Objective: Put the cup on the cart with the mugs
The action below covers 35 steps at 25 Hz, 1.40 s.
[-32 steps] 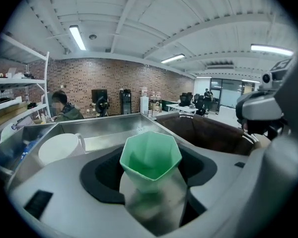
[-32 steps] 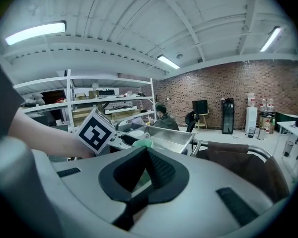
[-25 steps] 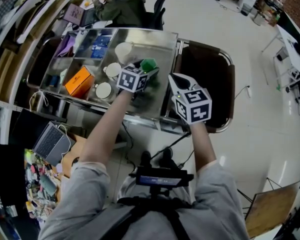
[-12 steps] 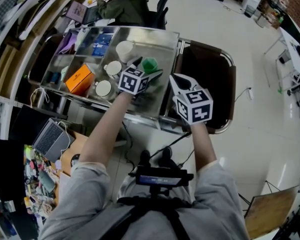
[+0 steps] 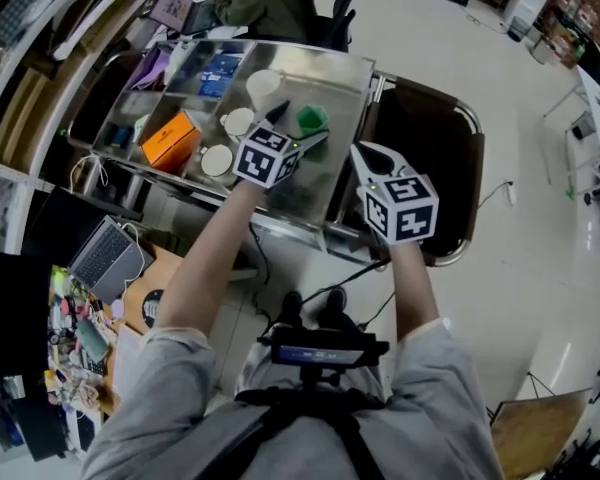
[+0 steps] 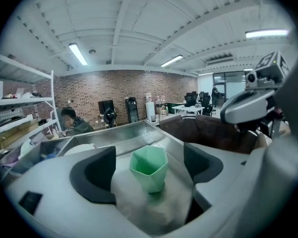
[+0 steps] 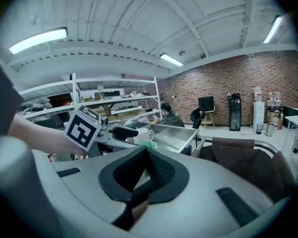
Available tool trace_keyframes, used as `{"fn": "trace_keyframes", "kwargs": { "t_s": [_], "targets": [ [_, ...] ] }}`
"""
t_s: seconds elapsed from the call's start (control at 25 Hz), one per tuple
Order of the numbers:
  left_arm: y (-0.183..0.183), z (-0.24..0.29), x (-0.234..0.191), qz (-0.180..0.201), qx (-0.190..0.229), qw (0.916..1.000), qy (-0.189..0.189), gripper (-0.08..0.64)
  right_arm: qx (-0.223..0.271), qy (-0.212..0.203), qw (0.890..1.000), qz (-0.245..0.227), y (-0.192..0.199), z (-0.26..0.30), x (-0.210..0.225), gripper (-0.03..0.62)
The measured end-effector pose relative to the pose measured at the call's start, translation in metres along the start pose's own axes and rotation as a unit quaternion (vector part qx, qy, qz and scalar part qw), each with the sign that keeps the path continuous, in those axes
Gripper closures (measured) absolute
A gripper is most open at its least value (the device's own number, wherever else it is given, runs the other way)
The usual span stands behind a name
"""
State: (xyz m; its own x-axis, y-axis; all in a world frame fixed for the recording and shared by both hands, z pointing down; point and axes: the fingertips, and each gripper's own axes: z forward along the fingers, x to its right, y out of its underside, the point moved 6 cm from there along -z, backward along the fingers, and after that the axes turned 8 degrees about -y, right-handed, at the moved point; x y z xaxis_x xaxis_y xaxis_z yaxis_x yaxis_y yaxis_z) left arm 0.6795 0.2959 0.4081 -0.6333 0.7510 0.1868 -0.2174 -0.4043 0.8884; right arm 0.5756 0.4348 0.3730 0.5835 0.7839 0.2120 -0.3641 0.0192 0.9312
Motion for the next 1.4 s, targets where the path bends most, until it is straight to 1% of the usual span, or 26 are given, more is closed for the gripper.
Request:
{"fn": "trace_keyframes", "kwargs": {
  "t_s": [0.04, 0.12, 0.16, 0.28, 0.32, 0.4, 0.52, 0.68, 0.8, 0.92, 1.08, 1.4],
  "targets": [
    [-0.005, -0.009, -0.002, 0.006, 0.008, 0.9999, -0.01, 0.155, 0.004, -0.005, 1.0, 0.0, -0.001, -0.001, -0.001, 0.584],
    [-0.014, -0.031, -0.008, 0.011, 0.025, 0.9991, -0.033, 0.274, 0.012, -0.016, 1.0, -0.004, -0.004, -0.003, -0.004, 0.584],
    [-0.018, -0.043, -0.011, 0.009, 0.035, 0.9983, -0.044, 0.341, 0.017, -0.021, 1.0, -0.007, -0.005, -0.003, -0.006, 0.584],
    [-0.021, -0.083, -0.018, -0.004, 0.063, 0.9952, -0.075, 0.489, 0.026, -0.028, 0.999, -0.004, -0.003, -0.006, -0.014, 0.584],
    [-0.019, -0.097, -0.018, -0.009, 0.067, 0.9942, -0.083, 0.526, 0.027, -0.029, 0.999, -0.001, -0.001, -0.009, -0.018, 0.584],
    [-0.012, -0.124, -0.016, -0.019, 0.075, 0.993, -0.09, 0.555, 0.026, -0.032, 0.999, 0.002, 0.003, -0.015, -0.029, 0.584],
    [0.009, -0.158, -0.014, -0.043, 0.082, 0.9916, -0.09, 0.557, 0.031, -0.031, 0.999, -0.004, 0.011, -0.027, -0.046, 0.584],
    [0.054, -0.205, -0.016, -0.081, 0.068, 0.9891, -0.102, 0.557, 0.033, -0.022, 0.999, -0.011, 0.029, -0.043, -0.078, 0.584],
    [0.084, -0.243, -0.015, -0.12, 0.068, 0.984, -0.112, 0.557, 0.03, -0.013, 0.999, -0.009, 0.046, -0.056, -0.103, 0.586],
    [0.113, -0.281, -0.012, -0.152, 0.066, 0.9788, -0.12, 0.557, 0.026, -0.008, 1.0, 0.01, 0.071, -0.069, -0.13, 0.585],
    [0.152, -0.328, -0.002, -0.17, 0.056, 0.9745, -0.135, 0.557, 0.017, -0.002, 0.999, 0.029, 0.11, -0.082, -0.161, 0.586],
    [0.205, -0.399, 0.013, -0.168, 0.035, 0.9735, -0.151, 0.557, -0.002, 0.016, 0.999, 0.048, 0.164, -0.105, -0.208, 0.587]
  ]
}}
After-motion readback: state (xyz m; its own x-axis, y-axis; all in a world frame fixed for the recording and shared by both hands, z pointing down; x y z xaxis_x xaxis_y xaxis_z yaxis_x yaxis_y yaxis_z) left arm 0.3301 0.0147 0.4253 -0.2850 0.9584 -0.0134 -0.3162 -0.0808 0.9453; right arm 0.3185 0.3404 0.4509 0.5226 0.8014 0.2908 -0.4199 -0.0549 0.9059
